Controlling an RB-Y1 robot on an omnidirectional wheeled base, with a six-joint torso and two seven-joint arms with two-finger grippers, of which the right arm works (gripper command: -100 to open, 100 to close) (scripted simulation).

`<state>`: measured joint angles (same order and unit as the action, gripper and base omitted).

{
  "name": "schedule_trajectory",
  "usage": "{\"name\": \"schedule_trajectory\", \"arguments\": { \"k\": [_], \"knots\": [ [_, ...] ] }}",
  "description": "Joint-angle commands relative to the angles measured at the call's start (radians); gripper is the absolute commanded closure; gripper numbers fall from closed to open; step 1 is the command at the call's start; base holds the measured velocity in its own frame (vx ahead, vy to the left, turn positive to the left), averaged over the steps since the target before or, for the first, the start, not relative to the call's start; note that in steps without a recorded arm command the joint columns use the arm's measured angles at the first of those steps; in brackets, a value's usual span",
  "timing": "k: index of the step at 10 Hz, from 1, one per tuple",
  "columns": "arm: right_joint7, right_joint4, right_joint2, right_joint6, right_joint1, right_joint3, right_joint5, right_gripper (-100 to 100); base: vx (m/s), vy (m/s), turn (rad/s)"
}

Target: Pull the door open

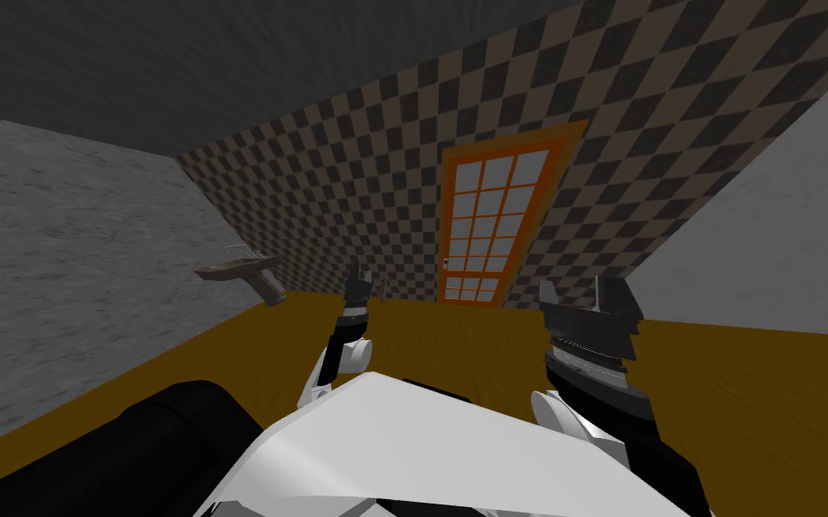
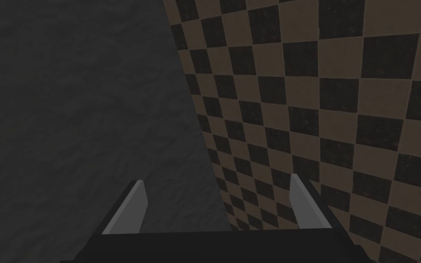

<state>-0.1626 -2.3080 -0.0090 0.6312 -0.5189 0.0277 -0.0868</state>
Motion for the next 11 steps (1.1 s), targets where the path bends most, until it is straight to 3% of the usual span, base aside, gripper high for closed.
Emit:
{"name": "schedule_trajectory", "arguments": {
  "k": [1, 8, 11],
  "knots": [
    [-0.021, 0.036, -0.011, 0.007, 0.011, -0.006, 0.012, -100, 0.071, 0.006, -0.015],
    [-0.095, 0.161, -0.040, 0.033, 0.051, -0.027, 0.055, -100, 0.113, 0.027, -0.010],
    [-0.144, 0.244, -0.054, 0.050, 0.078, -0.041, 0.084, -100, 0.109, 0.024, -0.014]
  ]
}}
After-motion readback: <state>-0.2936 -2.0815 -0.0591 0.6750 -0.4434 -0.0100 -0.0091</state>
